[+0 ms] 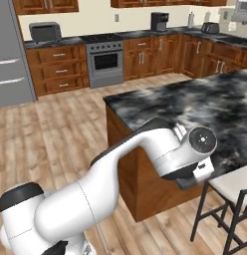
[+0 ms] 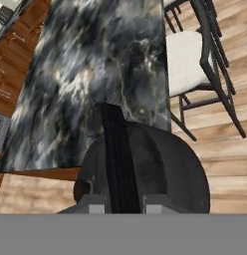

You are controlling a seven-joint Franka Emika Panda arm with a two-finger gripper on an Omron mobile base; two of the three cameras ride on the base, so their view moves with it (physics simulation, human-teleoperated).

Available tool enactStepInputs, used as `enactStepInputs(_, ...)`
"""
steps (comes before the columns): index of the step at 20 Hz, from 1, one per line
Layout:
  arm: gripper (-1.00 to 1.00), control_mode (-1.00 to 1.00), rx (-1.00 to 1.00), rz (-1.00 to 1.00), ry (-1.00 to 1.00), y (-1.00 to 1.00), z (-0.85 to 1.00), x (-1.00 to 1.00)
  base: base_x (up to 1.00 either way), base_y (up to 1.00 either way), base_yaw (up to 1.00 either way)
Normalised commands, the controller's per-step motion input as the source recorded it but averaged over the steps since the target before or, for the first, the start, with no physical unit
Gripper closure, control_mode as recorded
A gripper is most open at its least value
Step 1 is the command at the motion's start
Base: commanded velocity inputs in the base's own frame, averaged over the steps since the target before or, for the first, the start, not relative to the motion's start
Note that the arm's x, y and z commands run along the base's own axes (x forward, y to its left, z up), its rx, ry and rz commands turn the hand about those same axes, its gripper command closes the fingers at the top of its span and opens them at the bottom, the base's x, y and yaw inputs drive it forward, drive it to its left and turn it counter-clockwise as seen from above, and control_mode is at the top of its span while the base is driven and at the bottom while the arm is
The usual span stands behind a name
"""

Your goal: The kettle is done boiling. Turn off the stove, then wait for 300 timesteps before moving the kettle to the dining table.

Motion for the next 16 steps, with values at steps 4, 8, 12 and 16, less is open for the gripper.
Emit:
enactStepInputs(4, 1.0, 1.0, 0.0, 0.0, 0.0, 0.0, 0.0, 0.0, 0.0, -0.57, 0.3)
enactStepInputs(8, 1.0, 1.0, 0.0, 0.0, 0.0, 0.0, 0.0, 0.0, 0.0, -0.3, 0.21)
enactStepInputs(12, 1.0, 1.0, 0.0, 0.0, 0.0, 0.0, 0.0, 0.0, 0.01, -0.02, 0.03)
enactStepInputs(16, 1.0, 1.0, 0.0, 0.0, 0.0, 0.0, 0.0, 0.0, 0.0, 0.0, 0.0)
